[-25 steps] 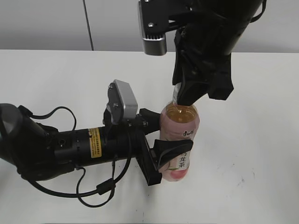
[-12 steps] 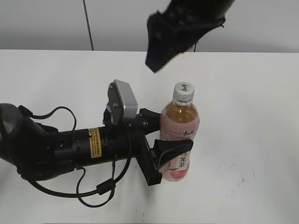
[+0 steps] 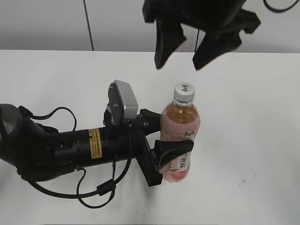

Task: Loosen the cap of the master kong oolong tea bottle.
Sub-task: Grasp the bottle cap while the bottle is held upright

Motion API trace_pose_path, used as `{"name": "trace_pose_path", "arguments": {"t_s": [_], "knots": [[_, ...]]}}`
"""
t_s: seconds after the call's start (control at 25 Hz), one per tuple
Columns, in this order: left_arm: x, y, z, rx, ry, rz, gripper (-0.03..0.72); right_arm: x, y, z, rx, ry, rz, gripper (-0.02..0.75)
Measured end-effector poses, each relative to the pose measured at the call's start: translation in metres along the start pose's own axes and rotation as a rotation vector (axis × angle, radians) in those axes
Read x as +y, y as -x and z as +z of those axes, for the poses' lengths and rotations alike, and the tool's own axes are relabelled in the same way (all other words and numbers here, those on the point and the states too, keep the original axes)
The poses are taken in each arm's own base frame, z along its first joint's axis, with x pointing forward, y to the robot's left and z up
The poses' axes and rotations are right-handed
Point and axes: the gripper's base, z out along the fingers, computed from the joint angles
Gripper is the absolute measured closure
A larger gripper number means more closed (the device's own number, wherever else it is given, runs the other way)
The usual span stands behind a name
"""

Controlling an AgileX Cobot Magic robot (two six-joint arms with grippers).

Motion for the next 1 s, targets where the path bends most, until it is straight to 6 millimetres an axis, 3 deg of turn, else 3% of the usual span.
{"name": "trace_pose_path", "arguments": {"t_s": [0.2,0.36,0.76,1.0], "knots": [[0.0,0.0,0.0,-0.001,-0.001,0.0,0.283,-0.008,-0.017,0.025,0.107,-0.021,0.04,0.209],[0.0,0.0,0.0,-0.001,-0.001,0.0,0.283,-0.008,-0.017,0.026,0.112,-0.021,0.043,0.248],[0.0,0.0,0.0,-0.001,-0.001,0.0,0.283,-0.009,-0.017,0.026,0.11,-0.028,0.038,0.461],[0.0,0.0,0.0,-0.001,-0.001,0.0,0.283,-0.009,-0.017,0.026,0.11,-0.027,-0.003,0.468]]}}
